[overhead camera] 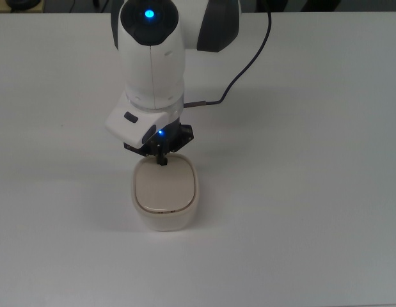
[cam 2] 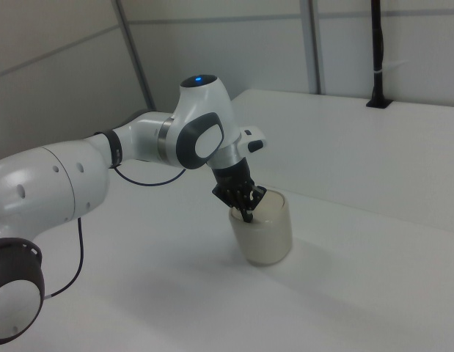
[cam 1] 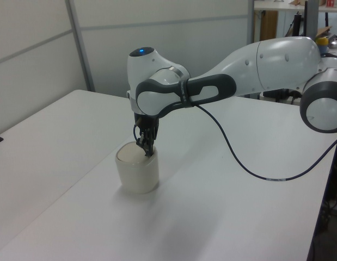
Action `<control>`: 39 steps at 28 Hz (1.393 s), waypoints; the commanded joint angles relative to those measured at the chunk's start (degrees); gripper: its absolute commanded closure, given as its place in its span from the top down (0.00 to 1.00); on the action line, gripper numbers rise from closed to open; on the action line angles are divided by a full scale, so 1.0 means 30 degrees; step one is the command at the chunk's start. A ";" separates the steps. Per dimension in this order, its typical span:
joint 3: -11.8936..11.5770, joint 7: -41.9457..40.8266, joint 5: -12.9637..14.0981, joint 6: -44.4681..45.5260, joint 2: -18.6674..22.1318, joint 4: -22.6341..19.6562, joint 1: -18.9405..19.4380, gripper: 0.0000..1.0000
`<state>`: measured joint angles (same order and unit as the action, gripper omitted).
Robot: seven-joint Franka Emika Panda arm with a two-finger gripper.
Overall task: Open the trash can
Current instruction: 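Press down on the lid button with the gripper fingertips, then lift the gripper up away from the popped-open lid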
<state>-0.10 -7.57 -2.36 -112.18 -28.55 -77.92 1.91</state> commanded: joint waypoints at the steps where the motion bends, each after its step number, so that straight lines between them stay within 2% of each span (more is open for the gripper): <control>1: -0.0112 -0.0171 -0.0326 -0.1103 -0.0181 -0.0951 0.0124 0.00; 9: -0.0083 -0.0113 0.0141 -0.0752 0.0812 -0.0716 0.0065 0.00; 20: -0.0112 -0.0786 0.0289 0.1357 0.1957 -0.0306 -0.0082 0.00; 33: -0.0463 -0.0816 0.0114 0.4344 0.4124 0.0134 -0.0111 0.00; 39: -0.1020 -0.0991 0.0231 0.6014 0.5091 0.0134 -0.0111 0.03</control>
<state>-1.60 -8.49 -2.41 -98.09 -16.01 -76.71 1.46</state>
